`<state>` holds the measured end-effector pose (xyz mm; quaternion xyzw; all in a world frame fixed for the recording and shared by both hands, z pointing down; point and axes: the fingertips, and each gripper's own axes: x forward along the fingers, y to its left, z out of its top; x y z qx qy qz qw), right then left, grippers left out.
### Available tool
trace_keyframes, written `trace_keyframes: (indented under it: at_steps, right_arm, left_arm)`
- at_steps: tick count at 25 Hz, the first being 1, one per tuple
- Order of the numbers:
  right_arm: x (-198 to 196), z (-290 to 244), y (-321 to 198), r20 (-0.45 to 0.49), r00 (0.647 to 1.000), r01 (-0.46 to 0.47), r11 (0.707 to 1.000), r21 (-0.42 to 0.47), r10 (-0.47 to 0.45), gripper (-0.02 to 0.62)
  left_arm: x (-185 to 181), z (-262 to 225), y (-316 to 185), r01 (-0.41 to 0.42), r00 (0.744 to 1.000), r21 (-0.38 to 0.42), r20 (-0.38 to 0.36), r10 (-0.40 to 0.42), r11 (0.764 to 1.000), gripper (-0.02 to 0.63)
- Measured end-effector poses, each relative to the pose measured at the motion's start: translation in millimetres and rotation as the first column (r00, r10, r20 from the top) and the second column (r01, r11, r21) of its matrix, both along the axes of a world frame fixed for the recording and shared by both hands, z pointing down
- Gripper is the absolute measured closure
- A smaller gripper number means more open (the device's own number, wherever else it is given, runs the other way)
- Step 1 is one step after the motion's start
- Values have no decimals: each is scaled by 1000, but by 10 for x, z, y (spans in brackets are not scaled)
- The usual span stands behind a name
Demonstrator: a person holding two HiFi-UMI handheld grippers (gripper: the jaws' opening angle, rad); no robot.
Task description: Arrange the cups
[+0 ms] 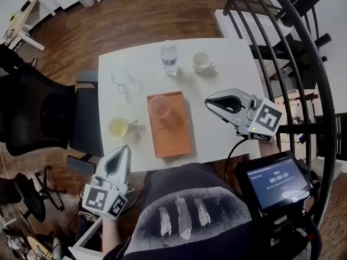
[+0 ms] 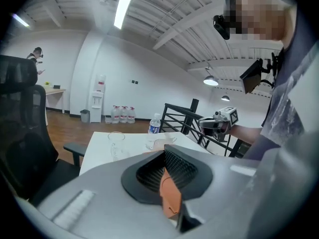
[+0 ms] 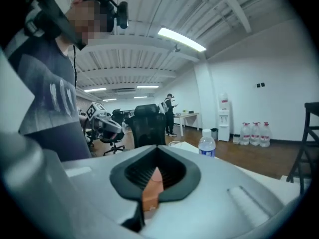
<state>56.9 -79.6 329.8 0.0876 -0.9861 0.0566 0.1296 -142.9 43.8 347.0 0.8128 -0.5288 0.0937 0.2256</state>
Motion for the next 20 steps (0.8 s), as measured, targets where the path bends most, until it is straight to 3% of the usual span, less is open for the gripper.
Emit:
trace_keyframes:
  at_steps: [10, 13, 17, 20]
  right_arm:
    - [512, 62, 543, 68, 993, 105, 984, -144, -96, 592]
    - [582, 136, 599, 70, 990, 129, 978, -165, -119, 592]
    - [563, 217, 652, 78, 987, 155, 969, -194, -142, 592]
    - [452, 264, 668, 76, 986, 159, 966, -206, -146, 592]
  left_arm:
    - [734, -354, -516, -199, 974, 80, 127, 188, 977, 591]
    - [849, -378, -513, -184, 978, 71, 117, 175, 980, 591]
    - [919, -296, -366, -145, 988, 35, 51, 144, 989, 591]
    - [863, -204, -300, -152, 987, 10, 50, 151, 988, 591]
